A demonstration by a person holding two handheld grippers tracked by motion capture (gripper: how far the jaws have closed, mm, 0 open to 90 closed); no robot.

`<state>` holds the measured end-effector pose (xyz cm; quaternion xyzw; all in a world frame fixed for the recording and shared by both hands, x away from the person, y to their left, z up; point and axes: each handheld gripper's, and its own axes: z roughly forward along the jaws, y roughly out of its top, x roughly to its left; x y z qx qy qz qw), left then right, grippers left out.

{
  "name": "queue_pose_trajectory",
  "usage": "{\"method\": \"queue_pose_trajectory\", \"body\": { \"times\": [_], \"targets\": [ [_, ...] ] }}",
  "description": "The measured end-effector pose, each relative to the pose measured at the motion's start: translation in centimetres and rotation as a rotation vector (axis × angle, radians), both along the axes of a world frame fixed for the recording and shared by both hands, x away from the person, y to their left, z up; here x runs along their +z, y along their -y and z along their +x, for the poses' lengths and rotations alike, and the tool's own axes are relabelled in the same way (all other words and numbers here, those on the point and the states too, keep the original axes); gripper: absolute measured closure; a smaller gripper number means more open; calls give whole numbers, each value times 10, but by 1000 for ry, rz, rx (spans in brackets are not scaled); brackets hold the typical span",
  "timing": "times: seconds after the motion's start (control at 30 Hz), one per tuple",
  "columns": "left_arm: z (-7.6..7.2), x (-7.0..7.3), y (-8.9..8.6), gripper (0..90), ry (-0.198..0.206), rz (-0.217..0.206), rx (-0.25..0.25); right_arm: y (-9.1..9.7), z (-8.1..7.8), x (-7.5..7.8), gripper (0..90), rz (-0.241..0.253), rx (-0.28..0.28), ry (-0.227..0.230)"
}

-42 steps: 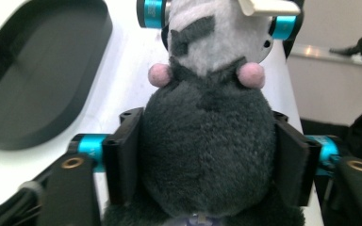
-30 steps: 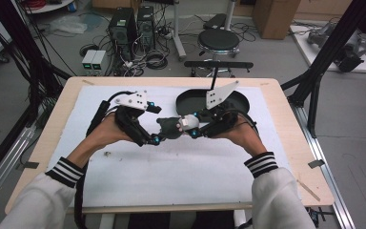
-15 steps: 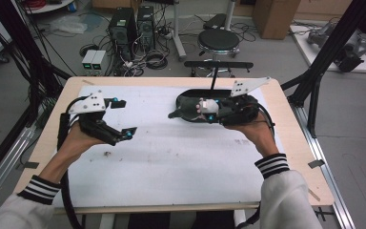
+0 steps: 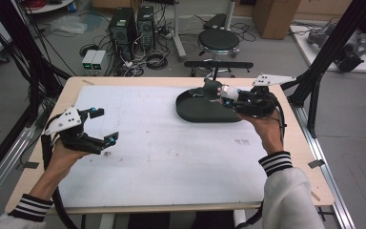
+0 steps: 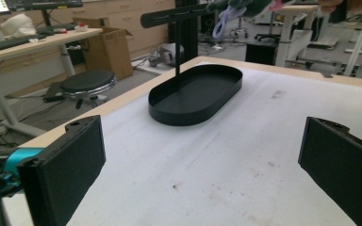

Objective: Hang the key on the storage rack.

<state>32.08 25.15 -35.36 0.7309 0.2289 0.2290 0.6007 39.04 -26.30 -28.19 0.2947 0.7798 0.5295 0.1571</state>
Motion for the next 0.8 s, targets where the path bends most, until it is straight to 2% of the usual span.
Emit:
{"method": "queue_pose_trajectory", "body": {
  "times": [0.03, 0.07, 0.1, 0.13, 0.17, 0.2, 0.37, 0.43, 0.47, 0.5, 0.53, 0.63, 0.67, 0.77, 0.8],
  "targets": [
    [0, 0, 0, 17, 0, 0, 0, 1, 0, 0, 548, 3, -13, 0],
    [-3, -7, 0, 17, 19, -5, 24, 4, 1, 0, 548, 7, -34, -2],
    [-3, -7, 0, 17, 19, -5, 24, 4, 1, 0, 548, 7, -34, -2],
    [-5, -13, -1, 17, 18, -22, 34, 7, 2, 0, 547, 26, -70, -2],
    [-5, -13, -1, 17, 18, -22, 34, 9, 2, 0, 548, 31, -83, 2],
    [-7, -19, -1, 17, 15, -28, 42, 11, 3, 1, 548, 38, -100, 5],
    [-11, -29, -2, 17, 5, -18, 56, 15, 5, 0, 548, 39, -142, -2],
    [-14, -31, -3, 17, 13, -11, 72, 18, 6, 0, 548, 39, -163, -4],
    [-18, -36, -4, 17, 31, -24, 81, 20, 6, -1, 548, 42, -193, -9],
    [-18, -36, -4, 17, 31, -24, 81, 20, 6, -1, 548, 42, -193, -9],
    [-20, -39, -5, 17, 28, -30, 89, 24, 7, 0, 548, 35, -227, -11],
    [-23, -47, -8, 17, 25, -36, 104, 28, 8, 1, 548, 41, -245, -13],
    [-25, -53, -11, 17, 20, -45, 118, 31, 8, 4, 548, 44, -272, -10],
    [-27, -58, -13, 17, 13, -54, 128, 37, 8, 5, 547, 45, -310, -3],
    [-30, -62, -16, 17, 12, -53, 145, 39, 8, 5, 547, 50, -320, 1]
  ]
}}
